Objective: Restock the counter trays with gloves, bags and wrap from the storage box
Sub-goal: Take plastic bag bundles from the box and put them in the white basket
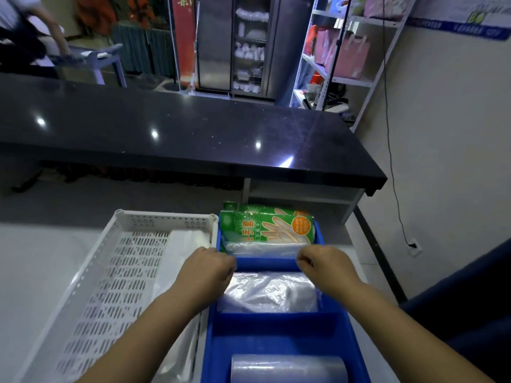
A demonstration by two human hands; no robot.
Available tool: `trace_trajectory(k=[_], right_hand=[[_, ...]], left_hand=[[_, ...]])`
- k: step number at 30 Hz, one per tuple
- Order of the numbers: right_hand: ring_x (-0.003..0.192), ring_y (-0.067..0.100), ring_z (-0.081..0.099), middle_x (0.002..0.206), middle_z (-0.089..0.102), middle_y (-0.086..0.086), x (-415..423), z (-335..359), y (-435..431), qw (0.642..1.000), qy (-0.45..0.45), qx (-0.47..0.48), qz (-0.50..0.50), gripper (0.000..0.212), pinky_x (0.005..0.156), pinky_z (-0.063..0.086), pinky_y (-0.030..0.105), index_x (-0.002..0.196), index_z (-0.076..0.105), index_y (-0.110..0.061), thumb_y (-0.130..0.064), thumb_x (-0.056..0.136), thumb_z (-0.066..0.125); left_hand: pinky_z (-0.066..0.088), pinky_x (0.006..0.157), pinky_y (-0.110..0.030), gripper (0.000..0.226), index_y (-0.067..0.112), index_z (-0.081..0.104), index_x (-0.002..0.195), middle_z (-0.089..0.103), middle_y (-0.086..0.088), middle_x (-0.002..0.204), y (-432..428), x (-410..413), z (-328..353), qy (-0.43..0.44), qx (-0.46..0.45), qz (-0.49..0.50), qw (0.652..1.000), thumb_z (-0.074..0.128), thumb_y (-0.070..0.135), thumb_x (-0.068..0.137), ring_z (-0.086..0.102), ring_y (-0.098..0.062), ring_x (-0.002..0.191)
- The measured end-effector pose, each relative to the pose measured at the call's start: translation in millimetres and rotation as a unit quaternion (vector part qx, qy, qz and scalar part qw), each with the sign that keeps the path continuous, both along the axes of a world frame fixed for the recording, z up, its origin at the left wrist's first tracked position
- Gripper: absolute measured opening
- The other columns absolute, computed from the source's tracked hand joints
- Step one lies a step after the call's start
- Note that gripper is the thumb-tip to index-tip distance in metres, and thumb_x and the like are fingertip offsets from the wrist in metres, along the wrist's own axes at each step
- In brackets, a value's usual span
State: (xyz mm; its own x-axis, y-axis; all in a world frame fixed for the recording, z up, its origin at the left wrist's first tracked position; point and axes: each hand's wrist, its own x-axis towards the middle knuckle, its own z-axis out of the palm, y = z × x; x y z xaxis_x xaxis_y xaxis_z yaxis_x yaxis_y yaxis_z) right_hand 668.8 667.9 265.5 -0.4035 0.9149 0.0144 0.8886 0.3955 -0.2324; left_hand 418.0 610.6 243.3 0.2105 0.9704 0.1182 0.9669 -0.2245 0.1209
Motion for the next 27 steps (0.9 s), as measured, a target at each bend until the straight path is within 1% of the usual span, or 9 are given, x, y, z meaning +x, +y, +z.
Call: trace_trajectory(k=[5,7,10,12,14,16,19,23,27], right_hand=[[0.078,0.02,0.057,0.09,0.07,-0.001,-37.4,-10.3,-20.3,0.99,-0.013,0.043,0.134,0.021,0.06,0.036,0.027,0.088,0.066,-0.021,-0.026,0.09,0.045],[0.083,0.024,0.06,0.092,0.07,0.0,-57.0,-11.0,-33.5,0.981,-0.004,0.043,0.192,0.021,0.061,0.041,0.03,0.09,0.065,-0.021,-0.027,0.09,0.045],[0.084,0.027,0.061,0.089,0.068,0.001,-85.8,-13.1,-63.6,0.962,0.019,0.031,0.272,0.022,0.062,0.044,0.034,0.088,0.063,-0.019,-0.029,0.09,0.045],[0.08,0.029,0.06,0.083,0.067,0.003,-104.9,-16.6,-87.5,0.943,0.026,0.035,0.33,0.02,0.06,0.043,0.035,0.084,0.06,-0.018,-0.028,0.09,0.043],[0.077,0.028,0.059,0.081,0.066,0.003,-125.1,-18.4,-114.5,0.924,0.029,0.041,0.38,0.019,0.06,0.047,0.036,0.084,0.059,-0.017,-0.025,0.089,0.043],[0.076,0.027,0.059,0.08,0.066,0.002,-144.7,-18.8,-143.9,0.904,0.042,0.024,0.425,0.017,0.061,0.049,0.037,0.085,0.06,-0.018,-0.024,0.087,0.044],[0.078,0.025,0.06,0.084,0.066,0.001,-175.1,-17.3,-185.0,0.871,0.04,0.015,0.49,0.02,0.063,0.049,0.036,0.087,0.061,-0.019,-0.029,0.088,0.044],[0.066,0.027,0.059,0.07,0.062,0.004,-214.6,-14.8,-231.2,0.833,0.036,0.035,0.551,0.017,0.052,0.04,0.032,0.074,0.056,-0.017,-0.027,0.085,0.048],[0.068,0.026,0.06,0.075,0.064,0.003,-262.2,-23.2,-272.9,0.813,0.004,0.017,0.582,0.017,0.054,0.04,0.03,0.074,0.054,-0.021,-0.029,0.086,0.046]], left_hand=[[0.042,0.081,-0.031,0.027,0.023,0.065,0.101,0.07,0.002,0.1,-52.7,-17.1,0.1,0.005,0.0,0.08,0.997,0.04,0.028,0.092,0.06,-0.021,0.091],[0.043,0.078,-0.031,0.029,0.022,0.065,0.102,0.07,0.002,0.1,-87.0,-21.1,1.1,0.01,-0.001,0.128,0.992,0.039,0.029,0.093,0.061,-0.022,0.09],[0.046,0.074,-0.032,0.029,0.023,0.064,0.101,0.07,0.002,0.098,-143.6,-27.5,-0.6,0.022,-0.057,0.231,0.971,0.037,0.03,0.092,0.062,-0.023,0.088],[0.047,0.079,-0.034,0.028,0.024,0.062,0.106,0.067,0.002,0.105,-183.5,-31.9,-2.6,0.004,-0.088,0.287,0.954,0.04,0.032,0.091,0.059,-0.024,0.097],[0.045,0.085,-0.034,0.027,0.025,0.061,0.11,0.063,0.002,0.113,-224.6,-34.8,-4.0,-0.016,-0.08,0.315,0.946,0.043,0.033,0.09,0.056,-0.022,0.106],[0.045,0.087,-0.034,0.025,0.023,0.062,0.107,0.064,0.002,0.112,-265.0,-36.3,-2.0,-0.027,-0.068,0.35,0.934,0.046,0.032,0.09,0.056,-0.021,0.105],[0.047,0.081,-0.035,0.022,0.025,0.064,0.102,0.067,0.002,0.106,-320.1,-44.1,1.8,-0.051,-0.035,0.42,0.905,0.048,0.032,0.09,0.058,-0.02,0.1],[0.038,0.061,-0.03,0.016,0.031,0.063,0.094,0.068,0.005,0.097,-390.7,-67.3,0.0,-0.068,-0.001,0.505,0.86,0.05,0.036,0.087,0.061,-0.019,0.089],[0.043,0.062,-0.029,0.019,0.03,0.063,0.091,0.07,0.007,0.094,-457.1,-102.1,-13.7,-0.085,-0.033,0.563,0.821,0.046,0.036,0.087,0.062,-0.015,0.085]])
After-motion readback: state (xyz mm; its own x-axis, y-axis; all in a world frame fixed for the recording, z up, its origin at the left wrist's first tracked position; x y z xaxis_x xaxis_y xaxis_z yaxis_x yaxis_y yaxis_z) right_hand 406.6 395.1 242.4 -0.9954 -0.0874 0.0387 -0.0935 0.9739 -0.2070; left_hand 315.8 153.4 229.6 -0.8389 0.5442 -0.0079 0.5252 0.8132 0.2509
